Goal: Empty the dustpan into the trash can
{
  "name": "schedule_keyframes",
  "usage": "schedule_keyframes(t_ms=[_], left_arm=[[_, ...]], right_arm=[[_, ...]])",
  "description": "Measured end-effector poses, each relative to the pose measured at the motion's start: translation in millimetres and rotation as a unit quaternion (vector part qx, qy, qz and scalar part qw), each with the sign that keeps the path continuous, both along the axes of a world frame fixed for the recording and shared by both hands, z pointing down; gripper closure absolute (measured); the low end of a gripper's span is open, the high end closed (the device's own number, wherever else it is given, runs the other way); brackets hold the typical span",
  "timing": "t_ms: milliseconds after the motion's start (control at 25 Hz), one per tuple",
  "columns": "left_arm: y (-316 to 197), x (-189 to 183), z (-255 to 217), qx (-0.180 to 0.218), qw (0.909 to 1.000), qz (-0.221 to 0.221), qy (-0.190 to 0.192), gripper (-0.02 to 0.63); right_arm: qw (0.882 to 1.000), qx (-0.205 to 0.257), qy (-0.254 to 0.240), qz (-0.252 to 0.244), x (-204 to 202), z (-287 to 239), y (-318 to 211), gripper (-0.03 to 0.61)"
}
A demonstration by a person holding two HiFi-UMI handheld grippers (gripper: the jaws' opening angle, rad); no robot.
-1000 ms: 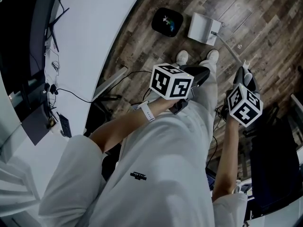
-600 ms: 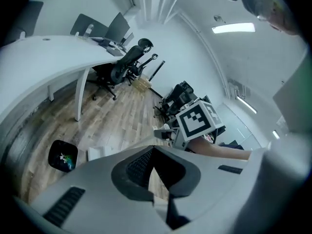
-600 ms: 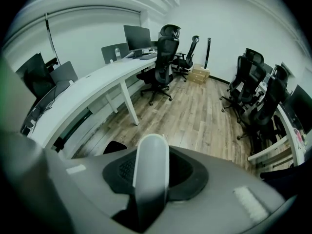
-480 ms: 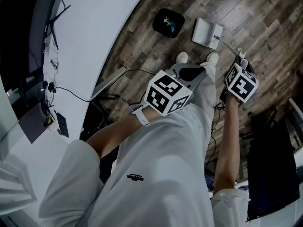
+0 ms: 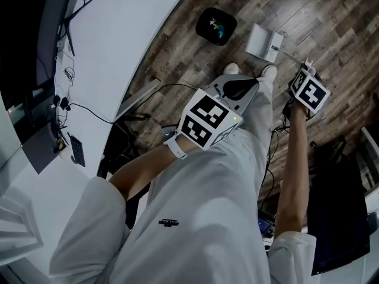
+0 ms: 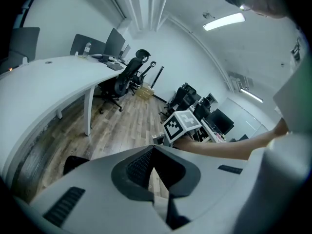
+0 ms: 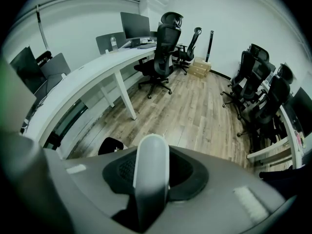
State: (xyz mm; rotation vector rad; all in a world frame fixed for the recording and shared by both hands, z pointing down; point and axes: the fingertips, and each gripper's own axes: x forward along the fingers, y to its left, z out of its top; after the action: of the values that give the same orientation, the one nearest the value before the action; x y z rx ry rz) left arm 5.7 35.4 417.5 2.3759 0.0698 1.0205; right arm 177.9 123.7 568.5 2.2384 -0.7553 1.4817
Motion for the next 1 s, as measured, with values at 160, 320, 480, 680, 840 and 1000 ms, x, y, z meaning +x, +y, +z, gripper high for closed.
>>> schedule_keyframes(t_ms=[160, 320, 480, 680, 840, 1000], left_arm=[[-9, -2, -3, 0.004, 0.9999, -0.01, 0.003, 0.607], [-14, -4, -5, 0.008, 0.9998, -0.015, 0.004, 0.607], [-19, -2, -12, 0.013, 0.9997, -0.018, 0.012, 0.607], [-21, -1, -23, 0.018, 0.9993, -0.018, 0.027, 0.607], [-24, -1, -36, 0.026, 0.9985, -0.022, 0.043, 0.607], [-28, -2, -49, 0.038, 0.9972, -0.023, 0.06, 0.607]], right_arm=[[1.0, 0.002, 0.001, 0.002, 4, 3, 2, 0.46], [1.0, 0.018, -0.017, 0.0, 3, 5, 0, 0.447], [0.999, 0.041, -0.026, 0.0, 2, -2, -5, 0.383], [0.999, 0.055, 0.001, 0.002, 3, -25, -2, 0.382], [0.996, 0.076, 0.036, 0.005, 4, -59, 0, 0.38], [0.991, 0.11, 0.071, -0.003, 1, -99, -2, 0.382]])
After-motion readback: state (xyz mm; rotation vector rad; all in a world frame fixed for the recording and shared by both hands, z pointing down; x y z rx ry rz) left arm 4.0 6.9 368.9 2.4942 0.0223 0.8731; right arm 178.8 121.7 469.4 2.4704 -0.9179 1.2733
